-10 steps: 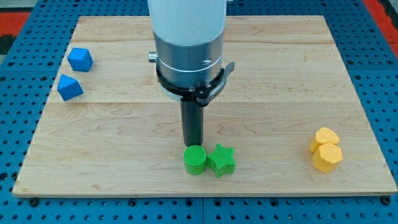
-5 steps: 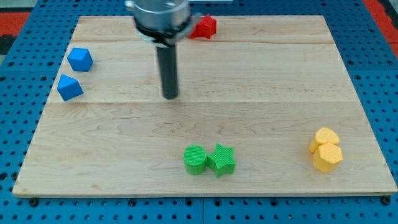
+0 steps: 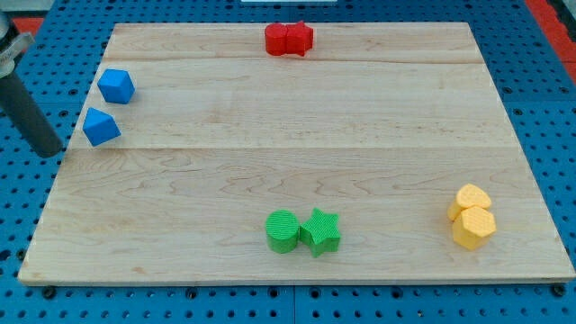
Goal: Push blue triangle to center
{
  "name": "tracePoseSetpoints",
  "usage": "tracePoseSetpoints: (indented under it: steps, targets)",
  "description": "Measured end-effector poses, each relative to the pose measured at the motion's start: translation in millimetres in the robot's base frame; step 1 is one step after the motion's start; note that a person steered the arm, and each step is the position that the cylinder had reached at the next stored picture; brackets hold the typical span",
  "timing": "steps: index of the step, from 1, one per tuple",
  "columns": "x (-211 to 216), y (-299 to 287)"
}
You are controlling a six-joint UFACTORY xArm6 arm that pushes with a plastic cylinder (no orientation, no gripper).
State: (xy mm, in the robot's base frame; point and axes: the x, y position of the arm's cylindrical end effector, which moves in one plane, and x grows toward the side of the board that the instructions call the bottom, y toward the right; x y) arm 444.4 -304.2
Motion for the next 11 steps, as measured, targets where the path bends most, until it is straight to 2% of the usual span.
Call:
tracePoseSetpoints:
  steps: [1,3,4,5,6,7,8,9,10,11]
  targets:
    - [-27,23]
    - [-32,180]
    - [-32,174]
    - [-52,121]
    - [-66,154]
    - [-66,259]
    - [-70,308]
    - [-77,262]
    - [-65,222]
    - [-26,223]
